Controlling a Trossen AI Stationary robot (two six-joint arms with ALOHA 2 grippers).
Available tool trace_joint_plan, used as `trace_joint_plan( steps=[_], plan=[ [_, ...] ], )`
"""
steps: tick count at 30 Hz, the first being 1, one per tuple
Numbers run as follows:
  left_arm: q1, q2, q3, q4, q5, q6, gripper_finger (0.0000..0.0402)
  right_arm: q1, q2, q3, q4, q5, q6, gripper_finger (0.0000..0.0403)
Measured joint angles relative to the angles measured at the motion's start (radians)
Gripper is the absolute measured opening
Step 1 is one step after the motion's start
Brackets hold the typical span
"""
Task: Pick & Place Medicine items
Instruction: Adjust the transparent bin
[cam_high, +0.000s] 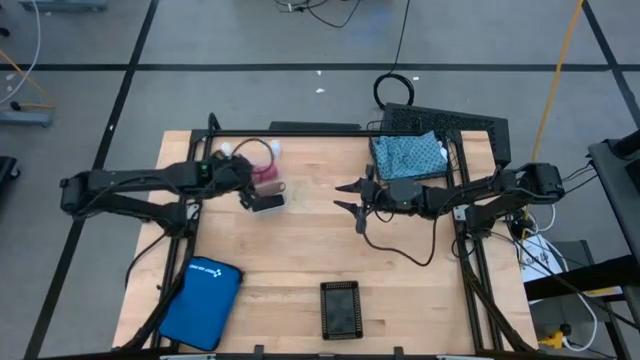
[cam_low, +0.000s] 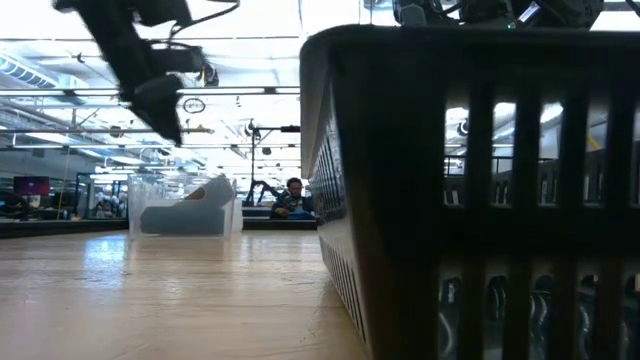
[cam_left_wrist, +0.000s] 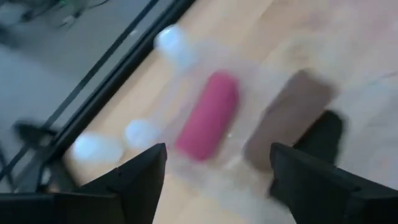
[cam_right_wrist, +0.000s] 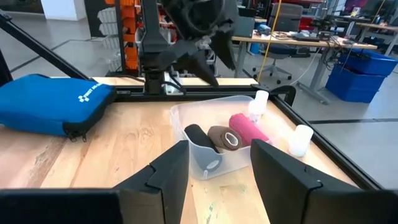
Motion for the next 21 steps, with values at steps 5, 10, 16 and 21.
trace_joint_plan(
  steps=[5,10,16,21],
  plan=[
    [0.0,-0.127,-0.109,-0.115,-0.119,-0.188,0.0266,0.0,0.0,0.0,-0.008,0.0,-0.002,0.0162],
    [0.003,-0.168,-0.211,-0.096,-0.196,-0.315,0.0249,0.0,0.0,0.0,-0.008,0.0,-0.006,0.0161],
    [0.033,-0.157,-0.301,0.144,-0.17,-0.243,0.0245,0.0,0.0,0.0,-0.008,0.0,-0.006,0.0162],
    [0.081,-0.132,-0.333,0.198,-0.17,-0.219,0.0246,0.0,0.0,0.0,-0.008,0.0,-0.006,0.0161]
  ],
)
